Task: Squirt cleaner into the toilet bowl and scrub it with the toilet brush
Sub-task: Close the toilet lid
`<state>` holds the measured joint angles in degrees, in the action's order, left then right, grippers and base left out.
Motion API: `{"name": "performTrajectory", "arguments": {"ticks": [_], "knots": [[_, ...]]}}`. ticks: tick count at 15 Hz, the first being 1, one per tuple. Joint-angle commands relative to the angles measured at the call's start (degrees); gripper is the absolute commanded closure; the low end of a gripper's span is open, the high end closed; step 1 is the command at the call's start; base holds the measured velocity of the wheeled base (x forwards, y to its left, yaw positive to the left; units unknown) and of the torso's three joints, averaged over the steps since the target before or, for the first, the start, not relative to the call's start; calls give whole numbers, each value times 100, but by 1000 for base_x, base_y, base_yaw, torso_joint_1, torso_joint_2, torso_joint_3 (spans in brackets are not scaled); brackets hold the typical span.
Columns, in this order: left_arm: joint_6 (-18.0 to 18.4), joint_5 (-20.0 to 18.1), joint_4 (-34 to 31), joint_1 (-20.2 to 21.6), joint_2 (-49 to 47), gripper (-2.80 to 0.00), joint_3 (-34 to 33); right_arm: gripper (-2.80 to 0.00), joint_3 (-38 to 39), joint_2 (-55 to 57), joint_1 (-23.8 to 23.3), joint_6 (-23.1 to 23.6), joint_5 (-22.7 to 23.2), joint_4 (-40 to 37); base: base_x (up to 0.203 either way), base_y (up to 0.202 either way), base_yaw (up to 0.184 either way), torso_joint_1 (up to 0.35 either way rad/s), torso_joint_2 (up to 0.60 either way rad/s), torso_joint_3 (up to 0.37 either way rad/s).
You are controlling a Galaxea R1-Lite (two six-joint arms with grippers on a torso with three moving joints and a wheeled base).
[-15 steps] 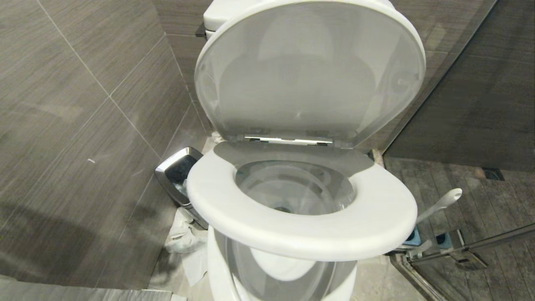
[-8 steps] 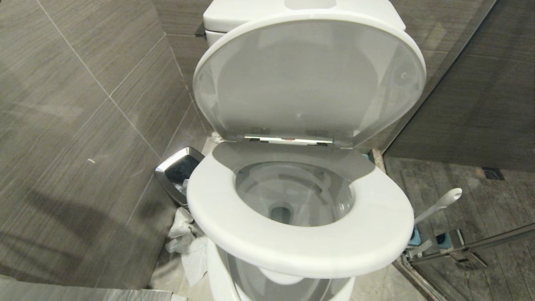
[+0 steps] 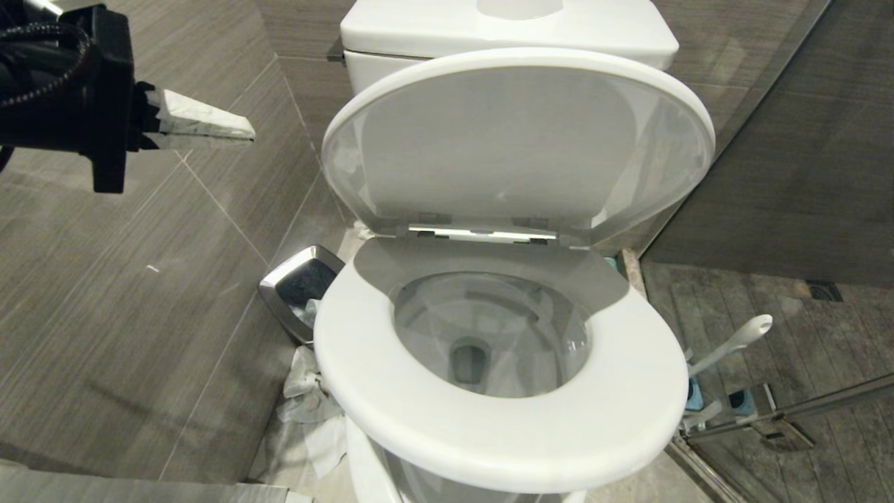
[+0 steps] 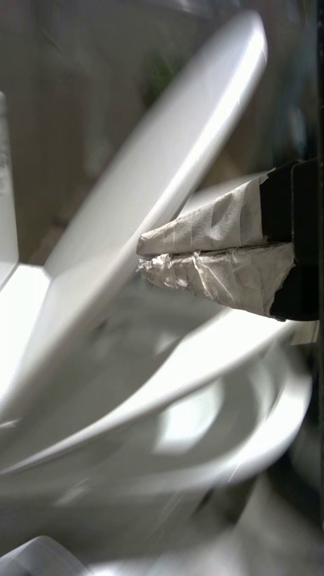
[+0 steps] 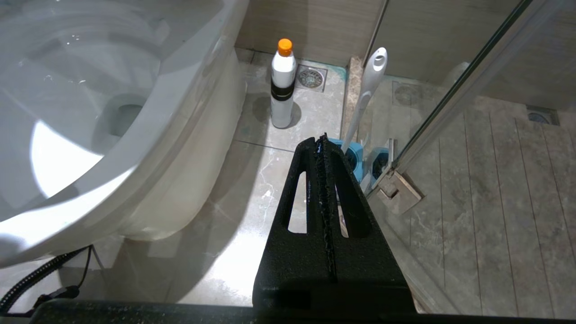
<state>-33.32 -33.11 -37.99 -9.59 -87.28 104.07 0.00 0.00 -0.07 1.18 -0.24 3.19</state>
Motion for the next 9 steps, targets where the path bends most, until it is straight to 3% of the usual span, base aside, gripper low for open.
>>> {"name": "performTrajectory", "arguments": {"ticks": [1, 4, 9], "knots": [[3002, 80, 494, -220, -77, 0, 78, 0, 149, 0, -1, 5, -2, 6, 0, 0, 0, 0, 0, 0], [3519, 138, 982, -870, -62, 0, 246, 0, 142, 0, -1, 5, -2, 6, 0, 0, 0, 0, 0, 0], [3500, 141, 1069, -1722, 242, 0, 37, 0, 149, 0, -1, 5, -2, 6, 0, 0, 0, 0, 0, 0]]}}
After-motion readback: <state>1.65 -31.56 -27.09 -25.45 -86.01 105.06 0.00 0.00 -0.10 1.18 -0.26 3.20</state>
